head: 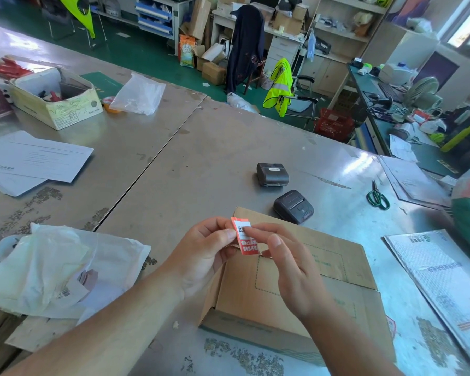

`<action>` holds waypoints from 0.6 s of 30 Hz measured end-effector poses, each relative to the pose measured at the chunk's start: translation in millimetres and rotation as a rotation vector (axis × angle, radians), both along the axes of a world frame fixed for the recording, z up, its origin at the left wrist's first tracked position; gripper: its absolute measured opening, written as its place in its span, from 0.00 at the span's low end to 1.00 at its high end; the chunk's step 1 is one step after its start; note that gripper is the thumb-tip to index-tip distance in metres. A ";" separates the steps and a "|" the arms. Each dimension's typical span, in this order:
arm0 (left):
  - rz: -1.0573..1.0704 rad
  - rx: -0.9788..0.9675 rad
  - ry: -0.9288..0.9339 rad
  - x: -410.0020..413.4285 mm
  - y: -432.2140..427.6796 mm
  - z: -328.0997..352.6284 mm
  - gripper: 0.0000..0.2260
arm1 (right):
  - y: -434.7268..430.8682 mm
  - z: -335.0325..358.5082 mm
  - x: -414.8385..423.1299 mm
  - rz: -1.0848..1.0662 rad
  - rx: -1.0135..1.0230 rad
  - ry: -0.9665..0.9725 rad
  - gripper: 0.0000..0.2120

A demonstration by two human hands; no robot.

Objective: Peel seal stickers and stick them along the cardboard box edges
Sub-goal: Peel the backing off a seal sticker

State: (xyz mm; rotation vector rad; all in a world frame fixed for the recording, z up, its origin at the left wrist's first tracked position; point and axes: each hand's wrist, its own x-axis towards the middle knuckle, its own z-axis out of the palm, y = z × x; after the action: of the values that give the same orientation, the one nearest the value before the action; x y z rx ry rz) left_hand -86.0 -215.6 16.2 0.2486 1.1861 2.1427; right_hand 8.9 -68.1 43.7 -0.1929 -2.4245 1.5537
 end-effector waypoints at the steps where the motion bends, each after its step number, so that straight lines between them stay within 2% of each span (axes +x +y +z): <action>1: 0.003 -0.005 0.010 0.1 0.6 -0.1 0.06 | -0.4 0.2 -0.4 0.001 -0.010 -0.001 0.24; 3: -0.004 -0.002 0.019 0.4 2.2 -0.9 0.02 | -1.7 0.8 -0.6 0.012 -0.019 -0.003 0.24; 5: 0.000 -0.006 0.016 0.9 4.1 -1.3 0.04 | -3.4 2.0 -0.7 0.026 -0.021 -0.006 0.24; 8: 0.009 -0.004 0.015 1.9 7.3 0.5 0.02 | -5.2 3.9 -1.1 0.040 -0.026 0.003 0.24; 18: 0.028 -0.036 0.052 -0.9 11.4 -0.9 0.04 | -4.9 7.6 -3.3 0.059 -0.043 0.002 0.25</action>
State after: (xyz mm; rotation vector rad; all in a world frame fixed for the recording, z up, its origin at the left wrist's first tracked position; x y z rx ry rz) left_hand -86.9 -204.1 15.3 0.2750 1.2638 2.1490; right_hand 5.5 -73.0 51.3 -0.1284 -2.4177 1.6312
